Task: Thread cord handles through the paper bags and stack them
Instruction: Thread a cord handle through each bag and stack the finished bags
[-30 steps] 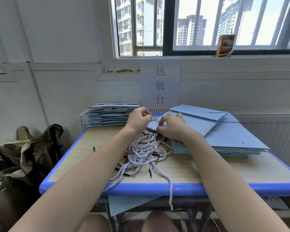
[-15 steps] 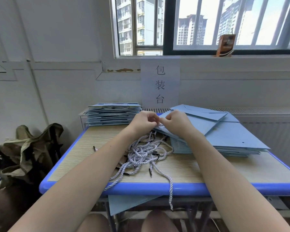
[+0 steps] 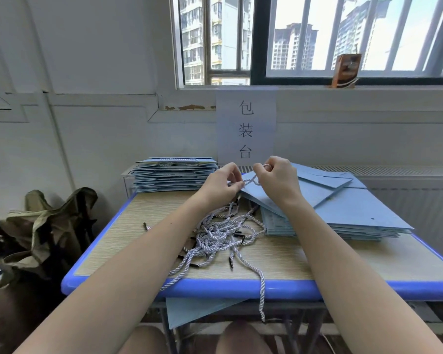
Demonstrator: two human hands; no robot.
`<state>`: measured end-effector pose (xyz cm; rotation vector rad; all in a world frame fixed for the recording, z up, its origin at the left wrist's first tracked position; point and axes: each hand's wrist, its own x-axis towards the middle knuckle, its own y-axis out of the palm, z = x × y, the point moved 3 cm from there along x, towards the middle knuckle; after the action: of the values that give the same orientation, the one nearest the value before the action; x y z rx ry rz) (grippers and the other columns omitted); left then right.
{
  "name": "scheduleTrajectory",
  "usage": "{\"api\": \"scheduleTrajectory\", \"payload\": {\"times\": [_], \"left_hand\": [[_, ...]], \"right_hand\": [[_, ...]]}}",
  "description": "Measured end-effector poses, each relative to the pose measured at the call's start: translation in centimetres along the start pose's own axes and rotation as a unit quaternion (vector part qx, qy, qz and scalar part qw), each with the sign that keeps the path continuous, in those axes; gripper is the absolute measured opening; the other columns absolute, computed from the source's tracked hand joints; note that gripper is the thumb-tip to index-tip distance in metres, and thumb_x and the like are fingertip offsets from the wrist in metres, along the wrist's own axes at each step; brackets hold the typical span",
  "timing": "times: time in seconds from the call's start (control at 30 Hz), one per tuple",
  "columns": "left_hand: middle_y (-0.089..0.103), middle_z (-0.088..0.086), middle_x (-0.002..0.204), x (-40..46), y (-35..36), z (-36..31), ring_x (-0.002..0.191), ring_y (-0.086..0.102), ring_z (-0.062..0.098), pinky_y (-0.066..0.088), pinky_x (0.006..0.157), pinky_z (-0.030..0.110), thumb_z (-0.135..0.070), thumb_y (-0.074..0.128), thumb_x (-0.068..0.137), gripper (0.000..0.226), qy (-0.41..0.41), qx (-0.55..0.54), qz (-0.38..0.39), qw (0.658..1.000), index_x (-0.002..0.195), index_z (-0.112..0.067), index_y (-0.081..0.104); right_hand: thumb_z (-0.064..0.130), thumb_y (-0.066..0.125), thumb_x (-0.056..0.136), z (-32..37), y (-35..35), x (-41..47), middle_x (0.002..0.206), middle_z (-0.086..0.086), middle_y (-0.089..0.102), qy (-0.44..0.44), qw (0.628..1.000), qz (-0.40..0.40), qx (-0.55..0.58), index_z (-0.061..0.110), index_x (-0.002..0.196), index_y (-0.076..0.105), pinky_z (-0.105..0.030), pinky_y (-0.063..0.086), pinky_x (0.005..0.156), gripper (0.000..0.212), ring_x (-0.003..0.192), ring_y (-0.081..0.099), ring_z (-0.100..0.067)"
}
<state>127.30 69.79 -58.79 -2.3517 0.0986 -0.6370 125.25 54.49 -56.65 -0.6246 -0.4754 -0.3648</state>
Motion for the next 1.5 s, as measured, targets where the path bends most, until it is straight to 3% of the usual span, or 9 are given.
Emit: {"api": "scheduleTrajectory", "payload": {"times": [0.27, 0.47, 0.6, 0.77, 0.97, 1.17, 1.3, 1.4, 1.5], "left_hand": [[0.071, -0.006, 0.103, -0.1, 0.3, 0.3, 0.104, 0.064, 0.011, 0.047, 0.094, 0.028, -0.028, 0.069, 0.091, 0.009, 0.012, -0.007, 0.03, 0.999, 0.099, -0.025, 0.069], [0.064, -0.001, 0.084, -0.1, -0.1, 0.1, 0.075, 0.057, 0.011, 0.04, 0.066, 0.021, -0.023, 0.067, 0.091, 0.01, 0.017, 0.004, -0.01, 1.0, 0.087, -0.018, 0.06], [0.063, 0.005, 0.076, 0.0, -0.2, 0.5, 0.071, 0.054, 0.021, 0.041, 0.065, 0.03, -0.014, 0.062, 0.092, 0.01, -0.013, 0.058, -0.042, 0.997, 0.083, -0.009, 0.058], [0.07, 0.009, 0.077, 0.3, -1.0, 1.2, 0.08, 0.067, 0.026, 0.054, 0.074, 0.04, -0.015, 0.055, 0.09, 0.011, -0.076, 0.052, -0.112, 0.989, 0.08, -0.011, 0.057], [0.07, 0.011, 0.071, 0.4, -1.9, 2.1, 0.073, 0.07, 0.028, 0.058, 0.073, 0.048, -0.015, 0.052, 0.084, 0.009, -0.123, -0.014, -0.164, 0.979, 0.079, -0.009, 0.058], [0.07, 0.005, 0.074, 0.2, -1.7, 1.4, 0.075, 0.069, 0.025, 0.057, 0.075, 0.044, -0.024, 0.058, 0.09, 0.014, -0.096, 0.023, -0.152, 0.983, 0.078, -0.018, 0.055], [0.069, 0.002, 0.088, -0.2, -1.0, 0.1, 0.086, 0.065, 0.02, 0.051, 0.075, 0.033, -0.033, 0.066, 0.092, 0.018, -0.012, 0.038, -0.062, 0.997, 0.091, -0.016, 0.061], [0.065, 0.003, 0.115, -0.5, 0.7, 0.2, 0.108, 0.06, 0.018, 0.045, 0.089, 0.029, -0.038, 0.065, 0.093, 0.034, 0.004, 0.064, 0.078, 0.995, 0.118, -0.016, 0.058], [0.06, 0.003, 0.129, -0.6, 1.1, 0.5, 0.116, 0.054, 0.015, 0.037, 0.091, 0.025, -0.046, 0.062, 0.094, 0.05, 0.006, 0.084, 0.107, 0.991, 0.134, -0.018, 0.051]], "right_hand": [[0.029, 0.064, 0.094, -0.1, -0.2, 0.2, 0.055, 0.003, 0.05, -0.038, 0.997, -0.006, 0.064, 0.006, 0.072, 0.064, -0.017, 0.031, 0.047, 0.032, 0.049, 0.041, -0.007], [0.022, 0.063, 0.097, 0.1, 0.3, -0.3, 0.057, -0.007, 0.063, -0.079, 0.991, 0.039, 0.102, 0.016, 0.095, 0.074, -0.022, 0.042, 0.046, 0.013, 0.037, 0.047, -0.007], [0.015, 0.063, 0.093, -0.1, 0.3, -0.2, 0.052, -0.003, 0.05, -0.083, 0.994, 0.023, 0.067, 0.018, 0.105, 0.067, -0.018, 0.035, 0.05, 0.013, 0.045, 0.04, -0.007], [0.013, 0.066, 0.09, 0.1, -0.3, 0.2, 0.064, 0.002, 0.06, -0.029, 0.991, 0.05, 0.121, 0.014, 0.086, 0.07, -0.022, 0.04, 0.054, 0.005, 0.051, 0.049, -0.008], [-0.002, 0.059, 0.094, 0.1, -0.7, 0.1, 0.085, -0.008, 0.073, 0.084, 0.93, 0.141, 0.329, 0.006, 0.102, 0.072, -0.026, 0.043, 0.05, 0.017, 0.049, 0.048, -0.015], [0.01, 0.068, 0.093, -0.8, -0.2, -0.2, 0.058, -0.004, 0.066, 0.098, 0.951, 0.148, 0.254, 0.01, 0.108, 0.064, -0.02, 0.026, 0.039, 0.016, 0.036, 0.032, -0.012], [0.017, 0.074, 0.09, -0.8, -0.1, -0.2, 0.043, 0.003, 0.045, 0.107, 0.956, 0.136, 0.236, 0.009, 0.092, 0.059, -0.019, 0.025, 0.039, 0.017, 0.037, 0.032, -0.012], [0.021, 0.074, 0.09, -0.9, 0.1, 0.0, 0.056, -0.001, 0.05, 0.107, 0.958, 0.124, 0.234, 0.009, 0.088, 0.059, -0.021, 0.028, 0.04, 0.019, 0.041, 0.035, -0.011], [0.018, 0.069, 0.093, -0.9, 0.1, 0.2, 0.073, -0.006, 0.065, 0.108, 0.96, 0.115, 0.233, 0.005, 0.09, 0.068, -0.022, 0.035, 0.042, 0.013, 0.043, 0.043, -0.01]]}}
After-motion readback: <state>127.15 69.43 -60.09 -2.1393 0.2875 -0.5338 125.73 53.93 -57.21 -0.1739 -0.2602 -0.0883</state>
